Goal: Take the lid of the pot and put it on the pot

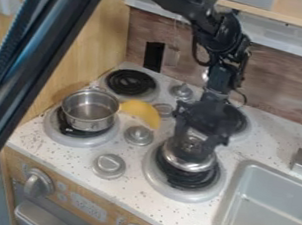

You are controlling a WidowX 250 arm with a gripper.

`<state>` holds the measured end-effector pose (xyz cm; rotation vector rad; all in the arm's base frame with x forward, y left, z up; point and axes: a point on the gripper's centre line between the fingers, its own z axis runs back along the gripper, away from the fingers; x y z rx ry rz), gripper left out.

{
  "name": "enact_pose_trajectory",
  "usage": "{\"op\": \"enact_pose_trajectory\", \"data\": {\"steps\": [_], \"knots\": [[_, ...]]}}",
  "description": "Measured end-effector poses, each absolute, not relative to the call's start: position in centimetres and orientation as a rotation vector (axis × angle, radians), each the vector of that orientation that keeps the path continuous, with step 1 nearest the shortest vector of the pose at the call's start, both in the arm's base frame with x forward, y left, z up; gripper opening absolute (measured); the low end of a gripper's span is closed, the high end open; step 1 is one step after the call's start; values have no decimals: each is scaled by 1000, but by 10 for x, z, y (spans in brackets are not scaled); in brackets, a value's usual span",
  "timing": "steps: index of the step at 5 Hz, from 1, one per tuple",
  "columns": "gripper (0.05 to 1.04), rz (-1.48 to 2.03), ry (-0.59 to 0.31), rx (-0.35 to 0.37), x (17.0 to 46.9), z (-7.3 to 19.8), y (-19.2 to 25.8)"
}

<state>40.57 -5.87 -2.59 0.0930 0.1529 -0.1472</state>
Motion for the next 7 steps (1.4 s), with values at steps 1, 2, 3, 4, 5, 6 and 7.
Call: {"op": "enact_pose_trajectory", "data": {"steps": [1, 2, 3, 4, 5, 6, 7], "knots": [[462, -151, 142, 97, 404, -24, -58], [297, -168, 120, 101, 400, -22, -55], [239, -164, 73, 78, 398, -6, -48], [238, -148, -27, 48, 403, 38, -36], [238, -77, -62, 62, 402, 65, 4], [238, -14, -27, 78, 395, 65, 40], [238, 89, -17, 104, 388, 65, 84]]}}
